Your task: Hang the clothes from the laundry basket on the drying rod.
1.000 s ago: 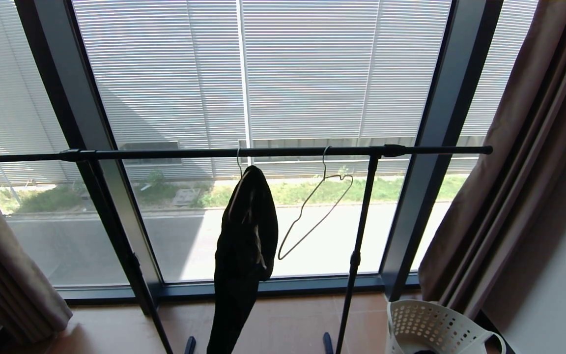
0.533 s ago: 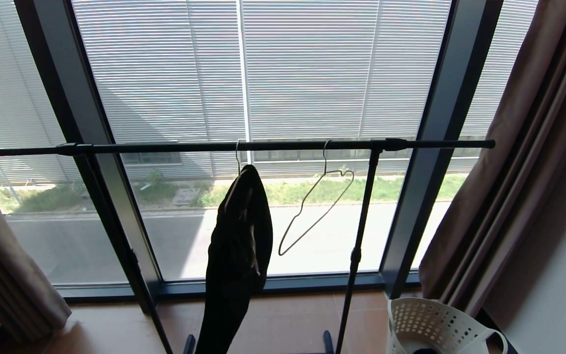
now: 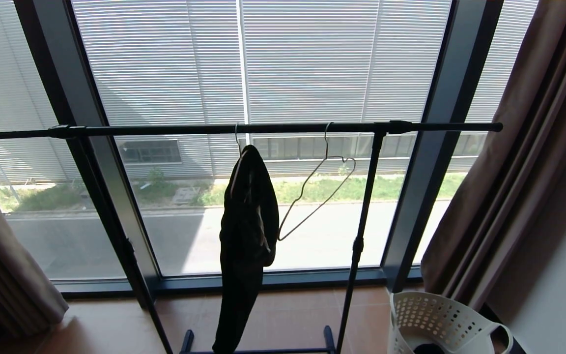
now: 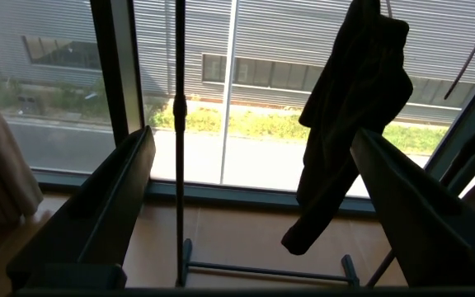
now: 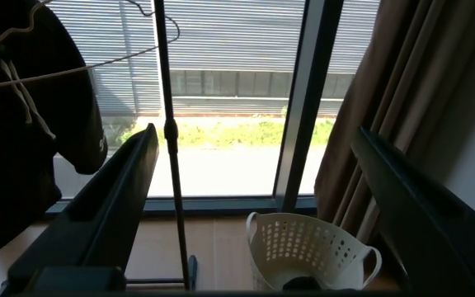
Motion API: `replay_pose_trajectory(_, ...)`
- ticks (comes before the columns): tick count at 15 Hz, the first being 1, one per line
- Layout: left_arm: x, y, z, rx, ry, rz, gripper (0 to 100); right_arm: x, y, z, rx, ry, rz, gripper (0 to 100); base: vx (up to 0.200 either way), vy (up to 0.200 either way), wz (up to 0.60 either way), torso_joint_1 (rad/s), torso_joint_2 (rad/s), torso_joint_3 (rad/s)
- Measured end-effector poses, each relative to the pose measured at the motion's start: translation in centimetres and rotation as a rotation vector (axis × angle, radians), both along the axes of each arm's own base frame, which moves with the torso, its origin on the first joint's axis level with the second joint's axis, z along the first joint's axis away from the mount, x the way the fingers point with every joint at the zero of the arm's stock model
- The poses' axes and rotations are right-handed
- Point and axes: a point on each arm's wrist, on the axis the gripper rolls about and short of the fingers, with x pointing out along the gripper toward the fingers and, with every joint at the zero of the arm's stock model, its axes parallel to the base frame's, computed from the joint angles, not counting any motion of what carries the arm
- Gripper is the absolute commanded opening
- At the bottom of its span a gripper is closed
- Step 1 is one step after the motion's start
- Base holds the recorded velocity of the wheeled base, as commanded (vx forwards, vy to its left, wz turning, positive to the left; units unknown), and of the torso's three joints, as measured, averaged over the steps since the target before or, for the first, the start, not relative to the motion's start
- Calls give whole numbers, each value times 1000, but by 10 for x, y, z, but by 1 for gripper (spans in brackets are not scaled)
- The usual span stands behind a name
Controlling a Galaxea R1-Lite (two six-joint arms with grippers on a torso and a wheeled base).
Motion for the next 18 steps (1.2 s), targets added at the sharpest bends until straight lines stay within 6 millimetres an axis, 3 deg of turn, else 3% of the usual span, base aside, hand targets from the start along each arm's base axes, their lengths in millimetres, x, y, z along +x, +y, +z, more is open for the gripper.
replay_pose_trajectory(18,0,0,0,-3,0,0,100,0,0,0,1,-1,1,100,0,0,0,-170,502,333)
